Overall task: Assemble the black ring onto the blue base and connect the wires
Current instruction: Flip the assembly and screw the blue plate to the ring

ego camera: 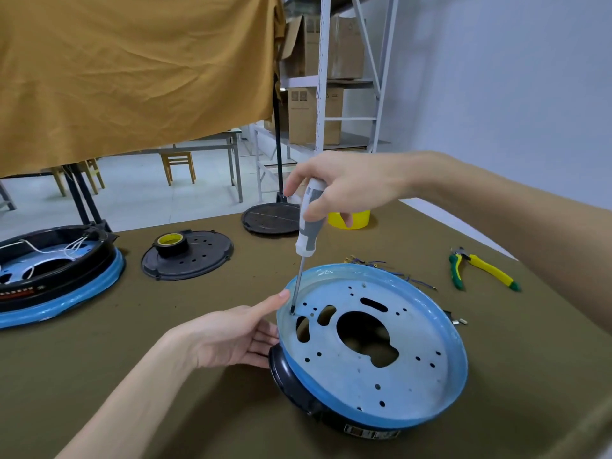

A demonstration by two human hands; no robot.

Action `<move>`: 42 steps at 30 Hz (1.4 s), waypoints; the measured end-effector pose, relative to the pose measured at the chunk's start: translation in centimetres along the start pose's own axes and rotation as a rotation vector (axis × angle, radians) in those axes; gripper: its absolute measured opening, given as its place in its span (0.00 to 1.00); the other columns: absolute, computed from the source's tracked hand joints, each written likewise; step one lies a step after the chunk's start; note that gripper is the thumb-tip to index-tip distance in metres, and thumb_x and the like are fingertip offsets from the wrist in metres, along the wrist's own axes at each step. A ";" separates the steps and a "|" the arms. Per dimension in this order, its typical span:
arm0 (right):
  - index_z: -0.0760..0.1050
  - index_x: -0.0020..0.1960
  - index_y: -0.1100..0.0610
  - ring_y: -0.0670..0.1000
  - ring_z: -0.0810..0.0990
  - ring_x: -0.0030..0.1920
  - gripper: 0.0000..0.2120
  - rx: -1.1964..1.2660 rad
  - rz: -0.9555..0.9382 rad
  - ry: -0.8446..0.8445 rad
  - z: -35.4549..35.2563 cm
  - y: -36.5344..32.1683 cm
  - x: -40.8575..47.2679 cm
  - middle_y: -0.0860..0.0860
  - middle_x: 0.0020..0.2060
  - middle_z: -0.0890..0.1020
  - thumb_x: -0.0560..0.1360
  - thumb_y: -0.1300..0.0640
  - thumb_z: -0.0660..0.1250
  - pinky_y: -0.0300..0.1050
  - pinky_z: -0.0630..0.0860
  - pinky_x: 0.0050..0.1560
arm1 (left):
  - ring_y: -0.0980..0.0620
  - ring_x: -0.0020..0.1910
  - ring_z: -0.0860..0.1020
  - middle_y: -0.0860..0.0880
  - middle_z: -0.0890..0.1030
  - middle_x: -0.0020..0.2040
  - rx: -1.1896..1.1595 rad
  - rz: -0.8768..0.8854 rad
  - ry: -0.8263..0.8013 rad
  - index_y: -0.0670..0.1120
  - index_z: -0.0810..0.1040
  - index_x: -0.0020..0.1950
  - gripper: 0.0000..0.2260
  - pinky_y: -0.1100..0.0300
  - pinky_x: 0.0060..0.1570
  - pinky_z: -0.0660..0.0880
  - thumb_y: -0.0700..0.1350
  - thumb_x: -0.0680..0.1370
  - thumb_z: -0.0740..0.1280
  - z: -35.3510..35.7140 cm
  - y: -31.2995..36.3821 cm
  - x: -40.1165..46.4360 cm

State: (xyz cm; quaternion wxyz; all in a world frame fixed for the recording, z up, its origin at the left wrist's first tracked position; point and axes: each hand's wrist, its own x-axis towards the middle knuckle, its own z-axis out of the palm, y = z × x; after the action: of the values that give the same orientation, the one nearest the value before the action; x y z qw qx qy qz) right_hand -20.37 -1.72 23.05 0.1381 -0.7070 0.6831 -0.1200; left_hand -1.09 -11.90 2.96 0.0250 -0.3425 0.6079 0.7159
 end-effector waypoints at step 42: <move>0.72 0.56 0.50 0.48 0.82 0.26 0.11 -0.147 -0.009 0.031 0.6 -1.1 0.4 0.48 0.34 0.85 0.79 0.46 0.70 0.43 0.75 0.31 | 0.35 0.70 0.76 0.32 0.76 0.69 -0.009 0.032 0.027 0.33 0.78 0.69 0.50 0.45 0.68 0.77 0.71 0.61 0.77 0.2 -0.5 0.1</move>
State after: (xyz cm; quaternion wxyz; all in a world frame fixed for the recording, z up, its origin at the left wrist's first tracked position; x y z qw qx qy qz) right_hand -19.14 -2.05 22.87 0.0745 -0.7163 0.6891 -0.0811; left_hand -1.05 -11.61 2.51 0.0041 -0.3425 0.6103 0.7143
